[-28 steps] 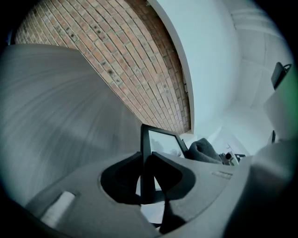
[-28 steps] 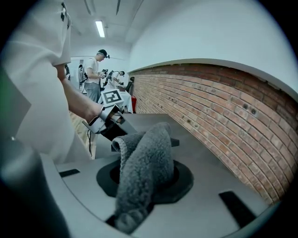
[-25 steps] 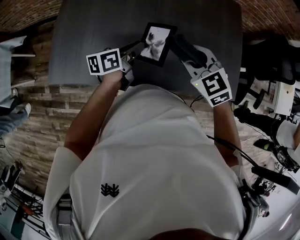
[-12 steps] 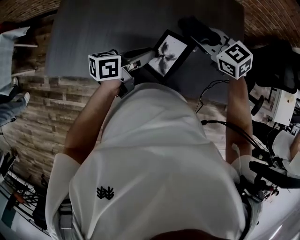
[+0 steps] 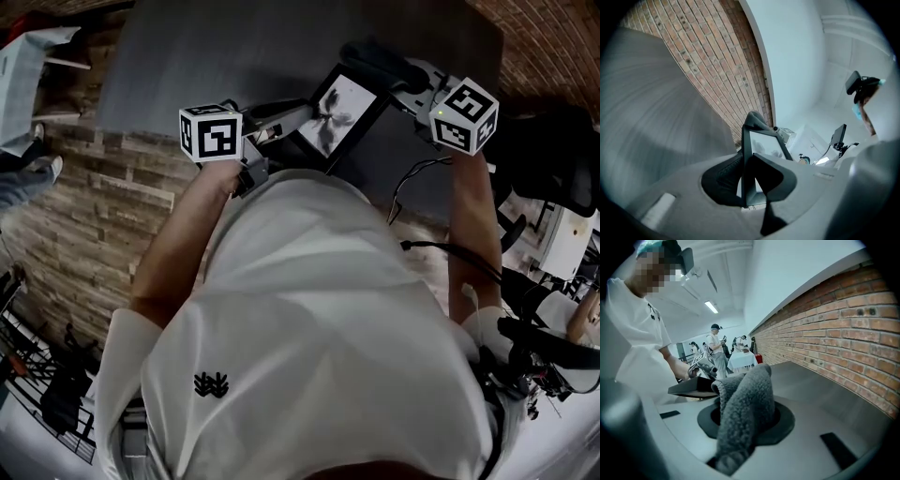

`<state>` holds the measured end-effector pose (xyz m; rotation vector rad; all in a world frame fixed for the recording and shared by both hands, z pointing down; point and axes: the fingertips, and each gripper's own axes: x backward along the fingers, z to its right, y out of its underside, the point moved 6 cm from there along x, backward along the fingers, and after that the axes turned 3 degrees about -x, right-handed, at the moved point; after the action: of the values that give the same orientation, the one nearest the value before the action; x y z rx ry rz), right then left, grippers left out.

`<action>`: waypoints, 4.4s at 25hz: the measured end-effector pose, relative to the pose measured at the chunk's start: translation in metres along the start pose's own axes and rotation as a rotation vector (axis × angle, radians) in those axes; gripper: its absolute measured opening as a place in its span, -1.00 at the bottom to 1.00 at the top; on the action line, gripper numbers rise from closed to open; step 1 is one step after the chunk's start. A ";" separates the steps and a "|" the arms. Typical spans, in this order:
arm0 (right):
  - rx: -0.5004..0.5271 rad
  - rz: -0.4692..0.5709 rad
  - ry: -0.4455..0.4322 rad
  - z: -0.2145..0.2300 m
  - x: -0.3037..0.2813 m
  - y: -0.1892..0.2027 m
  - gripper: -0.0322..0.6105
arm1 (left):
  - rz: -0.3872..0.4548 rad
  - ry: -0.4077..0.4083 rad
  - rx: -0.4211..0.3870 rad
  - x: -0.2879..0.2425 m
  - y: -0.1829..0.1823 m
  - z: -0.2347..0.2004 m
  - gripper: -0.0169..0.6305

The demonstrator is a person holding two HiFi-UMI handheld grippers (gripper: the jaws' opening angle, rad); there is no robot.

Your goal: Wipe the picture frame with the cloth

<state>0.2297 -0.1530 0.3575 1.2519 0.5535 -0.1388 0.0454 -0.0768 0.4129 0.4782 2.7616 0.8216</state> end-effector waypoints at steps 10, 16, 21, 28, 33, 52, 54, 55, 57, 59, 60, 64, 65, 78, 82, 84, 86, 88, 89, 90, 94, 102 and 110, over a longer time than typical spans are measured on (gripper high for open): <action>0.013 0.056 0.018 -0.012 0.031 0.004 -0.62 | 0.054 -0.103 0.022 0.007 0.009 -0.011 -0.72; 0.041 0.080 0.072 -0.018 0.043 0.003 -0.62 | 0.078 -0.130 0.046 0.011 0.009 -0.018 -0.72; 0.102 0.074 0.138 -0.026 0.052 0.002 -0.62 | 0.077 -0.142 0.051 0.009 0.009 -0.019 -0.72; 0.125 0.082 0.174 -0.029 0.059 -0.001 -0.62 | 0.080 -0.163 0.067 0.004 0.001 -0.021 -0.72; 0.135 0.061 0.147 -0.036 0.049 0.008 -0.62 | 0.091 -0.183 0.088 -0.002 -0.004 -0.028 -0.72; 0.118 0.037 0.069 -0.080 0.015 0.014 -0.62 | 0.155 -0.248 0.125 0.001 -0.038 -0.048 -0.72; 0.116 0.032 0.067 -0.084 0.012 0.014 -0.62 | 0.163 -0.260 0.127 0.002 -0.042 -0.051 -0.72; 0.113 0.030 0.067 -0.087 0.010 0.015 -0.62 | 0.168 -0.268 0.129 0.002 -0.044 -0.052 -0.72; 0.111 0.022 0.069 -0.092 0.006 0.015 -0.62 | 0.176 -0.283 0.135 0.004 -0.047 -0.056 -0.72; 0.138 -0.001 0.078 -0.094 0.003 0.015 -0.62 | 0.183 -0.298 0.134 0.005 -0.052 -0.060 -0.72; 0.158 -0.017 0.086 -0.096 0.000 0.016 -0.62 | 0.189 -0.305 0.136 0.005 -0.054 -0.061 -0.72; 0.206 -0.062 0.126 -0.103 -0.013 0.026 -0.62 | 0.211 -0.305 0.150 0.001 -0.059 -0.064 -0.72; 0.213 -0.072 0.137 -0.103 -0.018 0.029 -0.62 | 0.210 -0.300 0.150 -0.002 -0.060 -0.064 -0.72; 0.179 -0.123 0.132 -0.090 -0.067 0.039 -0.62 | 0.212 -0.243 0.190 -0.016 -0.070 -0.050 -0.72; 0.149 -0.163 0.136 -0.081 -0.056 0.053 -0.62 | 0.195 -0.264 0.120 -0.009 -0.076 -0.053 -0.72; 0.103 -0.165 0.173 -0.068 -0.037 0.061 -0.62 | 0.191 -0.266 0.106 -0.009 -0.076 -0.055 -0.72; 0.071 -0.153 0.236 -0.065 -0.031 0.055 -0.62 | 0.187 -0.257 0.100 0.013 -0.074 -0.058 -0.72; 0.051 -0.115 0.307 -0.068 -0.040 0.031 -0.62 | 0.180 -0.238 0.096 0.053 -0.075 -0.063 -0.72; 0.040 -0.086 0.342 -0.067 -0.042 0.017 -0.62 | 0.173 -0.229 0.092 0.067 -0.076 -0.065 -0.72; 0.029 -0.051 0.376 -0.062 -0.037 0.005 -0.62 | 0.164 -0.222 0.087 0.072 -0.076 -0.065 -0.72; 0.006 0.091 0.461 -0.040 -0.011 -0.034 -0.62 | 0.125 -0.193 0.073 0.063 -0.070 -0.064 -0.72; 0.004 0.090 0.357 -0.059 -0.047 -0.041 -0.62 | 0.091 -0.190 0.059 0.070 -0.063 -0.072 -0.72; 0.051 -0.050 0.172 -0.108 -0.104 -0.012 -0.62 | 0.123 -0.310 0.043 0.098 -0.073 -0.105 -0.72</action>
<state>0.1007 -0.0771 0.3739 1.3072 0.7339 -0.0875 -0.0946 -0.1504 0.4466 0.7236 2.4878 0.6512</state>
